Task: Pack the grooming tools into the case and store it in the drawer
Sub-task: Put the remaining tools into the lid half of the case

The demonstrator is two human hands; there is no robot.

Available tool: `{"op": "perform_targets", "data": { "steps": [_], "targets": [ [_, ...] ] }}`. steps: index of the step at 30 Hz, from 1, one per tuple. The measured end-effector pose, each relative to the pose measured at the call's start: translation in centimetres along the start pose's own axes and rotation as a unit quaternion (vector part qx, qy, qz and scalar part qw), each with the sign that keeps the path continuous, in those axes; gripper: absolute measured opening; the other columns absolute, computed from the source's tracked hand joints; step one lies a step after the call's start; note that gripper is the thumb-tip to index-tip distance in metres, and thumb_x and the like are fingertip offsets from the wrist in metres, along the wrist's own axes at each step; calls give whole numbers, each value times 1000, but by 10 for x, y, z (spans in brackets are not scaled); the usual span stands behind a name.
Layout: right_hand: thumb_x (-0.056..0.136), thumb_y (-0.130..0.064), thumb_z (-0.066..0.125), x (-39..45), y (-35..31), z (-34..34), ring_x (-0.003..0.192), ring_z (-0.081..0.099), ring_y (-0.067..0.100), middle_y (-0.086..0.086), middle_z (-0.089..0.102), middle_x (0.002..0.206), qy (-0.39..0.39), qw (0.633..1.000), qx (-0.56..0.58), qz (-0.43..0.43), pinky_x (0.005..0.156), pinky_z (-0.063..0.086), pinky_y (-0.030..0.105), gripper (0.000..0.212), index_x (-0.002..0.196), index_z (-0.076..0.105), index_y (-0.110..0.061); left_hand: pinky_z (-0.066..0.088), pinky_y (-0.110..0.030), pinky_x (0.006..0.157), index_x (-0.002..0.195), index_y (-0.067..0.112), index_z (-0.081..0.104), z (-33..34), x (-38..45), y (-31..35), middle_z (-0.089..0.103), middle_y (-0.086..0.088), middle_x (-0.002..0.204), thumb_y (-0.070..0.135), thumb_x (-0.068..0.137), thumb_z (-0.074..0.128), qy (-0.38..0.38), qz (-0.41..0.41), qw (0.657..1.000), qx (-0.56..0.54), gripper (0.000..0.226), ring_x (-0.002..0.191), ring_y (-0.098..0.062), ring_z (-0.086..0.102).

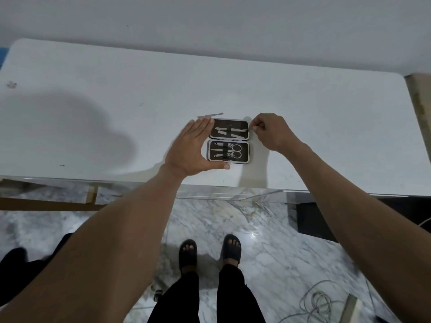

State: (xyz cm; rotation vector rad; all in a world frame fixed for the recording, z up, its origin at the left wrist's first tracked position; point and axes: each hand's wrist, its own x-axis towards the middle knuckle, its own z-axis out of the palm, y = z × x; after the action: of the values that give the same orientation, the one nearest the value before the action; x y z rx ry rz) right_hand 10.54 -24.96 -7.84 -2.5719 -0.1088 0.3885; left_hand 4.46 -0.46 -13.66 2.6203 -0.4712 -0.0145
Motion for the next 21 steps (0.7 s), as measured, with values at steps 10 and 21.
{"op": "perform_targets", "data": {
  "steps": [10,21],
  "targets": [
    [94,-9,52,4,0,-3,83,53,16,0,60,88,1,1000,15,17,74,35,22,18,98,70,-10,15,-43,131,161,6,27,1,1,-1,27,-8,169,102,61,48,-4,1,1000,5,140,159,-19,20],
    [91,-11,54,8,-12,11,84,56,17,-2,65,90,30,999,11,18,75,44,27,17,96,69,-14,16,-44,130,161,5,28,2,1,-2,29,-9,168,103,62,46,0,7,1000,6,141,158,-20,21]
  ]
}}
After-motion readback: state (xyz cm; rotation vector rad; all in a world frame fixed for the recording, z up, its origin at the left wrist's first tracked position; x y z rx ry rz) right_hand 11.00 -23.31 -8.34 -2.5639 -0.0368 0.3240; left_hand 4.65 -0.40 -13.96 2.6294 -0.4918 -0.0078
